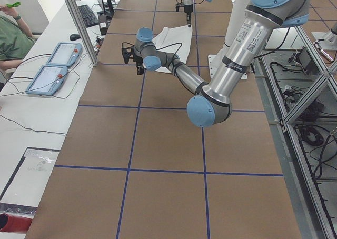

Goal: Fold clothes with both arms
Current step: 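Drag the shirt with the right gripper toward the robot, rotating it, then release the shirt and raise the right gripper while the left gripper approaches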

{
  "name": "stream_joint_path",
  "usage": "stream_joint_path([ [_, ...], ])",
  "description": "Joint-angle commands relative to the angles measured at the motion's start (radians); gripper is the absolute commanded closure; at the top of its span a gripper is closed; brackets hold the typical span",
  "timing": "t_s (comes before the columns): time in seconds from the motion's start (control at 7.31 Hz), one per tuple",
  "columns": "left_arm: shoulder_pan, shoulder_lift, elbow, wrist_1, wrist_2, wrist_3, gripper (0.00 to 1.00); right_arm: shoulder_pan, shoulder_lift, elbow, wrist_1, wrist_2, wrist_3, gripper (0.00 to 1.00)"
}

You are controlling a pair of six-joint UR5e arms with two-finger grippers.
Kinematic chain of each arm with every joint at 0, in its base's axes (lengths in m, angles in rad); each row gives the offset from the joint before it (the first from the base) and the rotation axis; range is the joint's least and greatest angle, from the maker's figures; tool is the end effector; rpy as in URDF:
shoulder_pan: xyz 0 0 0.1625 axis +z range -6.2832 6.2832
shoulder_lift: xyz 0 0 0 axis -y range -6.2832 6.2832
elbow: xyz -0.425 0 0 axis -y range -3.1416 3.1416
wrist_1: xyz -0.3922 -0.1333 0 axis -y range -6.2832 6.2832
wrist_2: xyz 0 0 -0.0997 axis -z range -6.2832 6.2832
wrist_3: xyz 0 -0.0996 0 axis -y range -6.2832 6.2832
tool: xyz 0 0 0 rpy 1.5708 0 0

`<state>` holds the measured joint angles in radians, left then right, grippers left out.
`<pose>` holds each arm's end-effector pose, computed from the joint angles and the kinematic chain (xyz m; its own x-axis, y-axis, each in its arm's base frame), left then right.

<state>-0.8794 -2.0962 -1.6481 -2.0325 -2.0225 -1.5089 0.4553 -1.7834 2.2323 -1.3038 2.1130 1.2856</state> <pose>0.3535 -0.5680 0.2641 0.3365 -0.3192 -0.8859 0.4297 0.8892 -0.1572 -0.3186 -0.2472 0.4067 0.6707 0.0600 0.7393 0.1211 0.9745 -0.1890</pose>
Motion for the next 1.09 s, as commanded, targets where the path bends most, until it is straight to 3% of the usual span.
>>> stream_joint_path([
  [0.0, 0.011, 0.002, -0.024, 0.000, 0.005, -0.002, 0.01, -0.184, -0.053, 0.029, 0.000, 0.042, 0.001, 1.00],
  [0.14, 0.010, 0.002, -0.030, 0.000, 0.005, -0.002, 0.01, -0.251, -0.054, 0.029, 0.000, 0.044, 0.001, 0.98],
  [0.27, 0.011, 0.002, -0.035, 0.000, 0.007, -0.001, 0.01, -0.285, -0.054, 0.030, 0.001, 0.042, 0.001, 0.01],
  [0.55, 0.028, 0.002, -0.038, 0.000, 0.007, -0.001, 0.01, -0.262, -0.047, 0.033, 0.006, 0.033, 0.003, 0.00],
  [0.96, 0.141, 0.002, -0.038, 0.005, 0.005, -0.072, 0.01, 0.030, 0.091, 0.030, 0.009, 0.033, 0.003, 0.00],
])
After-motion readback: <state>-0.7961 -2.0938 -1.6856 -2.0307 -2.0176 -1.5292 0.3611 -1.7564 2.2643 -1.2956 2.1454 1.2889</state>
